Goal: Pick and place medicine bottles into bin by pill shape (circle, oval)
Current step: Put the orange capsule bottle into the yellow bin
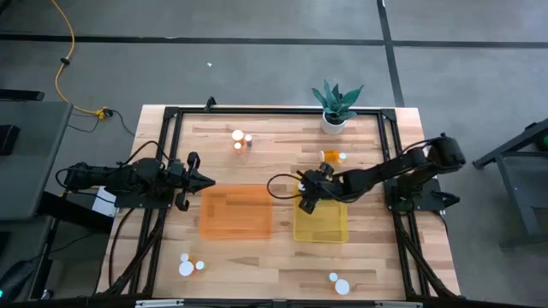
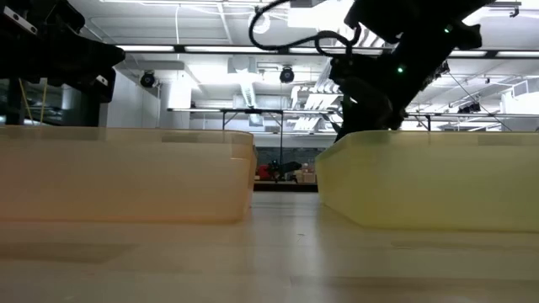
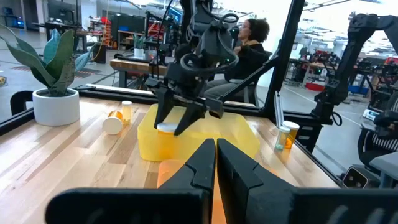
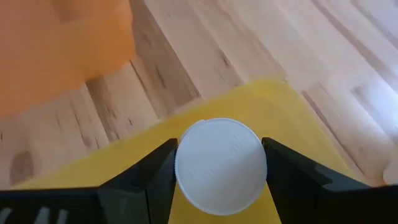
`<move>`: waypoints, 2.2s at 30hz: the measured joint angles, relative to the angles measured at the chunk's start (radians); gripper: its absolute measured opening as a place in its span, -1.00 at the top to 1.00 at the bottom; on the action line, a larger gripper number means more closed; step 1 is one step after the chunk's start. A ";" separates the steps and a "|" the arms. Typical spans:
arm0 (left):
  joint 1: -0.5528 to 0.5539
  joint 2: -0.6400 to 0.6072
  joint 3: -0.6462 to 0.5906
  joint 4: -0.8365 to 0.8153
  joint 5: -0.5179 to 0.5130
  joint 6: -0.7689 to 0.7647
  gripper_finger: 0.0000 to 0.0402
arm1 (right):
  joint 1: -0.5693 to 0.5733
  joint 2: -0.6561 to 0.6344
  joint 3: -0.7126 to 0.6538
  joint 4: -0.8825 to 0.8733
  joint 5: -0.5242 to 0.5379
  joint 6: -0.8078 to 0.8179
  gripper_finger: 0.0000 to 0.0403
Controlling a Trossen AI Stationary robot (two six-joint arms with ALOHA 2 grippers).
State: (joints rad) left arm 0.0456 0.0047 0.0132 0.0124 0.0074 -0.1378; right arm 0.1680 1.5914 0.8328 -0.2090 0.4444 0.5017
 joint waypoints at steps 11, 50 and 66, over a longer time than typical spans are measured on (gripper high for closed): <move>0.000 0.000 0.000 0.000 0.000 0.000 0.97 | 0.000 0.024 0.020 -0.036 0.022 -0.006 0.01; 0.000 0.000 0.000 0.000 0.000 0.000 0.97 | -0.176 -0.176 0.233 -0.701 0.020 -0.242 -0.51; 0.000 0.000 0.000 0.000 0.000 0.000 0.97 | -0.593 -0.078 0.227 -0.565 -0.325 -0.627 -0.51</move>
State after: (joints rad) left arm 0.0454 0.0046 0.0132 0.0124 0.0074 -0.1379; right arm -0.4254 1.5137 1.0599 -0.7744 0.1195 -0.1249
